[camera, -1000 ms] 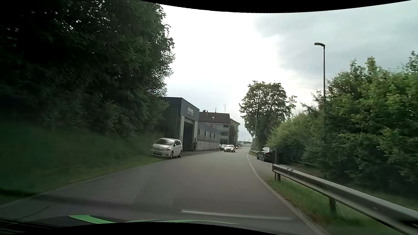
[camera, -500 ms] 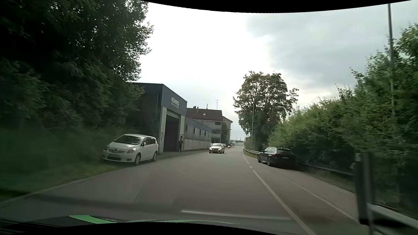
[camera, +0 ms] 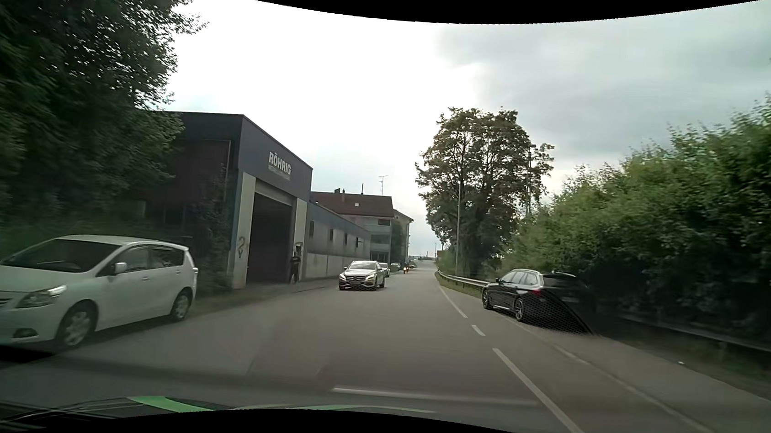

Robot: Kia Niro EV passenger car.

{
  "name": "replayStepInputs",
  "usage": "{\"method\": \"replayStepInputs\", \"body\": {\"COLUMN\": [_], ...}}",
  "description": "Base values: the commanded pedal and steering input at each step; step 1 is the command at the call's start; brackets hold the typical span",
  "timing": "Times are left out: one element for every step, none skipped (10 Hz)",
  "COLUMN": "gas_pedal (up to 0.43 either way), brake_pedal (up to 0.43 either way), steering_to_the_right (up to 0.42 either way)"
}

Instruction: Follow the waypoints while adhering to traffic rules and regulations

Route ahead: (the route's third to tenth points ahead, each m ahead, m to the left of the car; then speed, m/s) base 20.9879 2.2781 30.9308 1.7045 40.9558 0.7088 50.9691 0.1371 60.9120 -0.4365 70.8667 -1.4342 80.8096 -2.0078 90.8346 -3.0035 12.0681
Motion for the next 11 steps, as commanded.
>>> {"method": "replayStepInputs", "body": {"gas_pedal": [0.11, 0.11, 0.11, 0.11, 0.11, 0.11, 0.11, 0.11, 0.098, 0.067, 0.067], "brake_pedal": [0.0, 0.0, 0.0, 0.0, 0.0, 0.0, 0.0, 0.0, 0.0, 0.0, 0.0], "steering_to_the_right": [0.028, 0.027, 0.021, 0.016, 0.013, 0.012, 0.012, 0.012, 0.012, 0.012, 0.011]}}
